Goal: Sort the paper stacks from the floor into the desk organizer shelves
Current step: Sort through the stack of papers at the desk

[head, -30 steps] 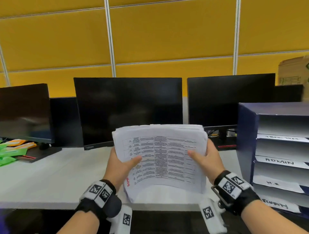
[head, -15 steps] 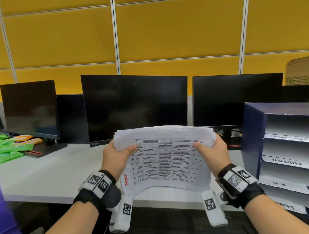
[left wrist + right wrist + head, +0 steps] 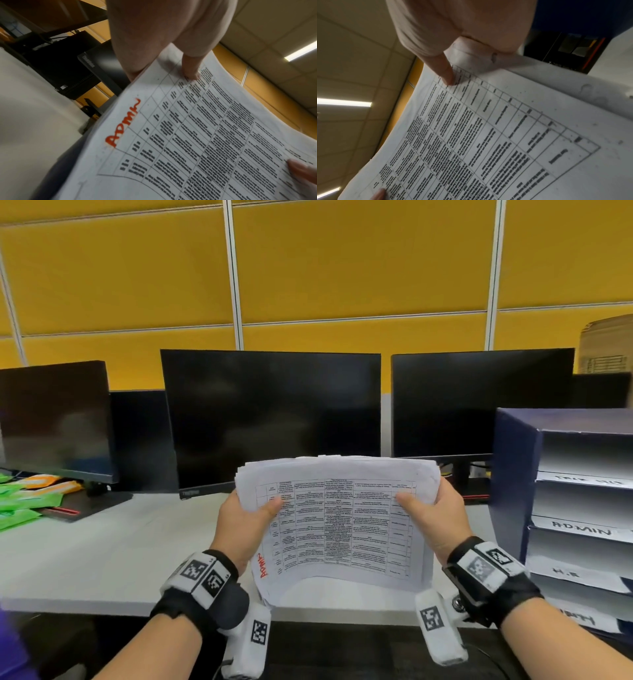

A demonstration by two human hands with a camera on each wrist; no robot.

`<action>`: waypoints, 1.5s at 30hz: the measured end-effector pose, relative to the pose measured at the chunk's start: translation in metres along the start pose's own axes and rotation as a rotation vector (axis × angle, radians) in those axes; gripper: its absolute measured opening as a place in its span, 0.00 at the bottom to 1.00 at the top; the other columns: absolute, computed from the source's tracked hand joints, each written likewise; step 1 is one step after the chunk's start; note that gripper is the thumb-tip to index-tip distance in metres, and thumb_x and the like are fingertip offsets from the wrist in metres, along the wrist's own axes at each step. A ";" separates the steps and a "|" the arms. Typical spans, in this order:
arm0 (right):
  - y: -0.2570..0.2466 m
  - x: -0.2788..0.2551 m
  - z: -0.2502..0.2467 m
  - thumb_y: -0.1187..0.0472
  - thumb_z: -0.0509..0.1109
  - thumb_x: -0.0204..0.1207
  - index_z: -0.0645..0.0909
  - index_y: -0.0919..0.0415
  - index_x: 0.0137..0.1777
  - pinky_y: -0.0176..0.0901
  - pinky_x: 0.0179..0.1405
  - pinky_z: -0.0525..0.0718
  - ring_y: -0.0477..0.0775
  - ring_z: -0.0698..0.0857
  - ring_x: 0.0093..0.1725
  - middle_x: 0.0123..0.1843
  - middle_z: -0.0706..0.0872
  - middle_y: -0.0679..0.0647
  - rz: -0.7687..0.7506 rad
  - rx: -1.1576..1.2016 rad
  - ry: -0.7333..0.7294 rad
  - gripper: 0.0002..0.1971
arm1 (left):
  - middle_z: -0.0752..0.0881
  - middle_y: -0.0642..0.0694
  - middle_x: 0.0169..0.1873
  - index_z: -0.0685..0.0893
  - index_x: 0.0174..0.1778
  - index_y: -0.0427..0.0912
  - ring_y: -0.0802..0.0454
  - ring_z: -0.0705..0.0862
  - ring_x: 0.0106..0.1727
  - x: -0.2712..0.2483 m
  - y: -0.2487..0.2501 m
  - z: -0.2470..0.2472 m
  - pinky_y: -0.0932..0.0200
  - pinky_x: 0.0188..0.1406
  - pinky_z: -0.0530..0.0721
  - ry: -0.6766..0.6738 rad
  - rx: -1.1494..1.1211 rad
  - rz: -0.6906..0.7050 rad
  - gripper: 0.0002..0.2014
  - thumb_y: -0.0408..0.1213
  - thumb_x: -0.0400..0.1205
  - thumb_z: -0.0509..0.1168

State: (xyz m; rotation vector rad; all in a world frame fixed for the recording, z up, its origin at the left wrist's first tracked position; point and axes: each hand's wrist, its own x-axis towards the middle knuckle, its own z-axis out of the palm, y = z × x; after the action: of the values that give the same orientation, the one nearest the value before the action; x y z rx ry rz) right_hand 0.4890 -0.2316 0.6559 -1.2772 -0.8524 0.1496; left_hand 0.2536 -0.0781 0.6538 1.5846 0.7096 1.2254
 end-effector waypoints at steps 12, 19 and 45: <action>0.000 -0.002 0.000 0.68 0.74 0.72 0.75 0.56 0.64 0.54 0.51 0.88 0.53 0.86 0.53 0.54 0.86 0.53 -0.030 0.031 0.023 0.21 | 0.89 0.49 0.49 0.82 0.58 0.48 0.49 0.89 0.50 0.000 0.007 0.002 0.57 0.37 0.87 0.046 -0.025 0.058 0.15 0.34 0.76 0.74; -0.006 0.002 0.003 0.62 0.76 0.72 0.70 0.54 0.68 0.57 0.61 0.84 0.48 0.82 0.58 0.59 0.80 0.46 -0.057 -0.246 0.062 0.26 | 0.89 0.46 0.51 0.83 0.57 0.48 0.44 0.88 0.54 -0.001 0.014 0.004 0.40 0.54 0.88 0.096 -0.010 0.062 0.15 0.28 0.78 0.71; -0.053 0.020 0.020 0.71 0.75 0.71 0.86 0.56 0.49 0.63 0.59 0.84 0.59 0.90 0.51 0.49 0.91 0.57 -0.021 0.077 -0.141 0.11 | 0.89 0.44 0.54 0.81 0.61 0.45 0.48 0.90 0.52 0.011 0.071 -0.013 0.49 0.47 0.88 0.061 -0.145 0.145 0.16 0.44 0.79 0.72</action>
State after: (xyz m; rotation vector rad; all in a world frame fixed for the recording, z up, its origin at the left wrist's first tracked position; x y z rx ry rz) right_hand 0.4716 -0.2227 0.7125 -1.1955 -0.9718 0.2560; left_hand 0.2372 -0.0893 0.7246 1.5041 0.5387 1.4045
